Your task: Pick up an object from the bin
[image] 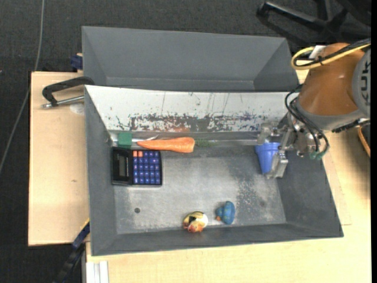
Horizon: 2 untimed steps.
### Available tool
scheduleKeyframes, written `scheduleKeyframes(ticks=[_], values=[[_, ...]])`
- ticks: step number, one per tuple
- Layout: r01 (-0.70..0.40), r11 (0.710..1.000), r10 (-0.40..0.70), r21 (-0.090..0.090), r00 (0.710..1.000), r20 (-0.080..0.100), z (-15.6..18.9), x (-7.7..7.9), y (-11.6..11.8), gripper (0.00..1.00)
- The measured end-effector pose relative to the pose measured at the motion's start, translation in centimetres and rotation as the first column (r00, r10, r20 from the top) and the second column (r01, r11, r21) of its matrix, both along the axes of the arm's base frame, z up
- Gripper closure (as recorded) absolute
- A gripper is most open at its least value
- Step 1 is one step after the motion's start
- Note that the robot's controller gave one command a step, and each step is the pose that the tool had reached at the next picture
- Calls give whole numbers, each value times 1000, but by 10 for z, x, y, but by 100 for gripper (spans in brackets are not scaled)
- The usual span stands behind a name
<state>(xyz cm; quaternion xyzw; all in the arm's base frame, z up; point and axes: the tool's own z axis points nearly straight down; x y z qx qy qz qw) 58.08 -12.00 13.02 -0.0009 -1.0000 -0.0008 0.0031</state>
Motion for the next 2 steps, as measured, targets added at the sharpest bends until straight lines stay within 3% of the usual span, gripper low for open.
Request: scheduleKeyframes(ticks=[1,2], values=[[-1,1000,1,-1,1000,8,5,2,0,0],[-63,998,63,0,998,7,-40,2,-15,0]])
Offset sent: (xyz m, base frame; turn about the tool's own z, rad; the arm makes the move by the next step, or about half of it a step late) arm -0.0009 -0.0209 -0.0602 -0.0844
